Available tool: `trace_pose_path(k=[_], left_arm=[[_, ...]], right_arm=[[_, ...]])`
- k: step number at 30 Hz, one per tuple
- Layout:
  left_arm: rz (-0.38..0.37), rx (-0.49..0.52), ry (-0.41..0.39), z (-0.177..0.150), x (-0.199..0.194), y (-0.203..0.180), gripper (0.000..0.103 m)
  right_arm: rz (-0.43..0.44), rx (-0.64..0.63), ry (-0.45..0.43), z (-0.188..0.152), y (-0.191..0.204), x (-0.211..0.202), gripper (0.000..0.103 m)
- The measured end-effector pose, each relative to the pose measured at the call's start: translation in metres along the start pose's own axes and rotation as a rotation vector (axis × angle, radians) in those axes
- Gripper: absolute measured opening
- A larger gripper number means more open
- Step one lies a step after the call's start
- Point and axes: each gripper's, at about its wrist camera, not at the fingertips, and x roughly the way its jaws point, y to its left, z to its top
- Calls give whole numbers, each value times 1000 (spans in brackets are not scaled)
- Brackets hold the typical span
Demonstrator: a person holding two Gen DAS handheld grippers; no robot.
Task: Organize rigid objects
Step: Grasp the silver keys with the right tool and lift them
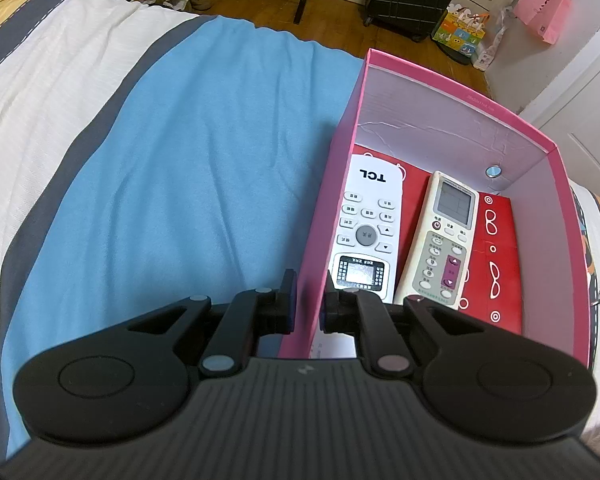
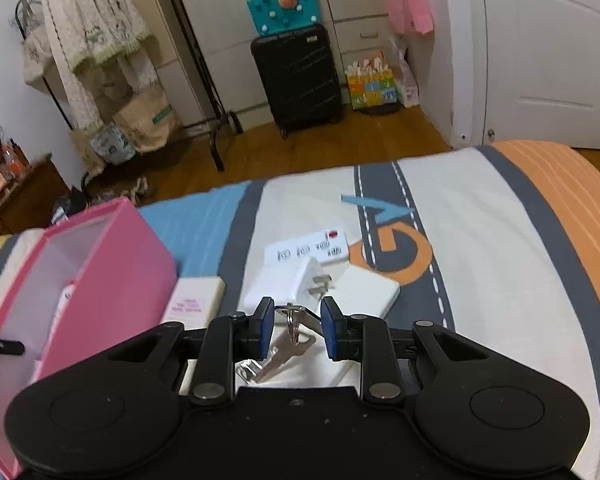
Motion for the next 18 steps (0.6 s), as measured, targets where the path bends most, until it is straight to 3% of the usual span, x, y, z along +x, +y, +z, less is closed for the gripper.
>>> trace_pose_path(k=[7, 12, 18], left_arm=[[9, 9, -7, -2, -3, -2, 9], [11, 12, -7, -2, -3, -3, 9], [10, 9, -5, -1, -3, -3, 9]], right_arm=[[77, -21, -101, 7, 22, -36, 29], [158, -124, -194, 21, 60, -71, 29], [329, -216, -175, 26, 112, -86, 29]])
